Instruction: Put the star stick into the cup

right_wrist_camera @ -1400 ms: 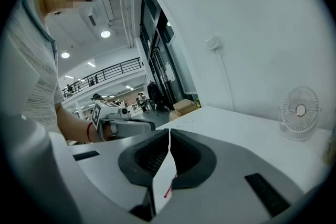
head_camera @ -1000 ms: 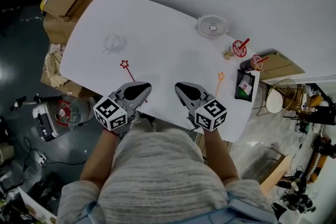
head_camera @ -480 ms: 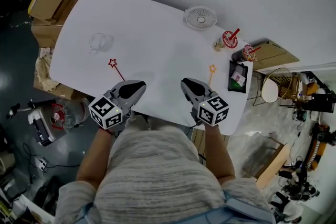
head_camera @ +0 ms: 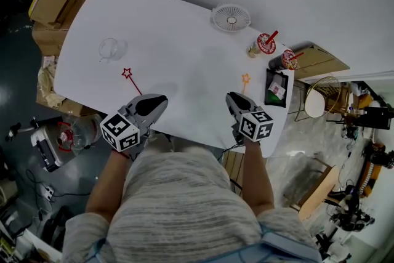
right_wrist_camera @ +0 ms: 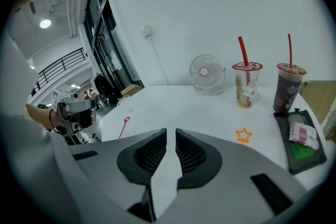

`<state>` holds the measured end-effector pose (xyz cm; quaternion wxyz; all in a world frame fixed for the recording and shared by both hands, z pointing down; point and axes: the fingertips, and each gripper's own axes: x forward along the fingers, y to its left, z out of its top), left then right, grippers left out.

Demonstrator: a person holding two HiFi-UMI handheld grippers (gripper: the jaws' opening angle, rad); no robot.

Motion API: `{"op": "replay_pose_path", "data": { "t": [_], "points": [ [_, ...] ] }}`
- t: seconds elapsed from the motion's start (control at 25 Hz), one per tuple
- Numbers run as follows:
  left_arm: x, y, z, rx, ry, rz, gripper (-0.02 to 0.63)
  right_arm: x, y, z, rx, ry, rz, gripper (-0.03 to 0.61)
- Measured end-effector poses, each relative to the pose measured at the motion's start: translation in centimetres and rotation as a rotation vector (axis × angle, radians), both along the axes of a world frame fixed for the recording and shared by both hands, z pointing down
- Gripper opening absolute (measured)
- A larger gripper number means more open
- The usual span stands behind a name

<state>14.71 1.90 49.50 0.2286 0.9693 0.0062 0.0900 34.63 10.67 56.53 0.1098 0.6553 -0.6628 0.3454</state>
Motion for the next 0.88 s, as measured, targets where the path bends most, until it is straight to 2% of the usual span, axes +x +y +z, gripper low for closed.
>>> {"op": "replay_pose_path", "data": {
  "t": [0.56, 0.88],
  "points": [
    [0.2, 0.2, 0.5, -0.007, -0.019, 0.011, 0.020, 5.2, 2.3, 4.3, -0.143, 0.030, 0.137, 0.048],
    [-0.1, 0.1, 0.7, -0.012, -0.029, -0.002, 0.020, 8.0, 4.8, 7.8, -0.290, 0.072, 0.227, 0.049]
  ]
}}
